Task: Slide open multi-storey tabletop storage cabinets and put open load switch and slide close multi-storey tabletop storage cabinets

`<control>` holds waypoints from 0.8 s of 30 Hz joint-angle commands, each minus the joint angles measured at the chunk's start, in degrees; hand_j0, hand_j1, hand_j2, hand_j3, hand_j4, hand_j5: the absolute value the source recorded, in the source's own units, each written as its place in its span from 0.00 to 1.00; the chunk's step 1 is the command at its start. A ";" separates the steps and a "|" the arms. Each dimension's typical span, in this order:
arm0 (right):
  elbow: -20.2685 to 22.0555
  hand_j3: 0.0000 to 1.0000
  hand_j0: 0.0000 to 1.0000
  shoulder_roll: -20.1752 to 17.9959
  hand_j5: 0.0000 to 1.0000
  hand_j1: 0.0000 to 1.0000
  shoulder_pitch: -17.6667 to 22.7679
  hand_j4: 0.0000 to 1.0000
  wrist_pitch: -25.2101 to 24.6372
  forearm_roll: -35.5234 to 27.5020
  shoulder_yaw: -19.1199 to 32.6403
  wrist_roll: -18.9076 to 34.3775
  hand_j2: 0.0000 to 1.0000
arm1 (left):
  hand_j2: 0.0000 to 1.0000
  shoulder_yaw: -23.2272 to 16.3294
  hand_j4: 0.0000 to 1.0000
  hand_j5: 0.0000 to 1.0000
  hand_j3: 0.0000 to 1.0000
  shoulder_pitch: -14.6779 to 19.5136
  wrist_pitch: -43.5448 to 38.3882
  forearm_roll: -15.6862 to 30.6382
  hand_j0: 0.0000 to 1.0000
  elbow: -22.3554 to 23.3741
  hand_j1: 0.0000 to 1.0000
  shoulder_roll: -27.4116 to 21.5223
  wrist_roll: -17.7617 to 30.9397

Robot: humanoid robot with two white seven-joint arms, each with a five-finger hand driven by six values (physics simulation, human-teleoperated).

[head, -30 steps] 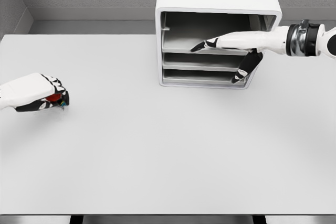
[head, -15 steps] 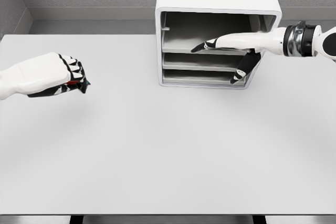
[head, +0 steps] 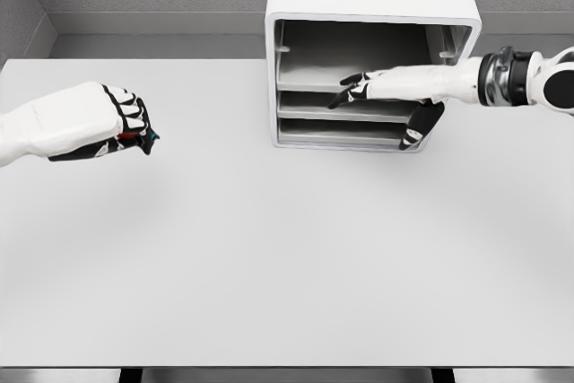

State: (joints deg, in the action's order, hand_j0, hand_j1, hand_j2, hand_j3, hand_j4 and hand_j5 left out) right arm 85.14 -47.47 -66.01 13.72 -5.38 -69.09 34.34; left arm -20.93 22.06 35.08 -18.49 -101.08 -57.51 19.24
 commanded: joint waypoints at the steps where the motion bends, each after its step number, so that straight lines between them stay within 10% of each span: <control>1: 2.75 1.00 1.00 0.28 1.00 1.00 0.00 1.00 0.87 -6.40 -0.16 0.66 1.00 | 0.38 -0.43 0.38 0.38 0.38 0.00 -0.08 0.38 0.38 0.10 0.38 0.03 0.01; 18: 9.26 1.00 1.00 -4.03 1.00 1.00 0.18 1.00 4.92 -6.40 -1.48 0.66 1.00 | 0.39 -3.24 0.39 0.39 0.39 7.29 -0.08 0.73 0.39 0.10 0.39 3.98 -0.08; 24: 9.61 1.00 1.00 -6.31 1.00 1.00 0.79 1.00 19.85 -6.48 -2.01 0.66 1.00 | 0.39 -6.84 0.39 0.39 0.39 11.69 -0.08 0.65 0.39 0.10 0.39 8.55 0.01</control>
State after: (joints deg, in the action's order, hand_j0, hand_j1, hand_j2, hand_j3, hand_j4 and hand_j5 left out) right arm 94.61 -52.97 -65.04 27.72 -11.55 -70.89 35.02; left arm -26.31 34.89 35.07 -18.09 -100.99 -50.60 19.30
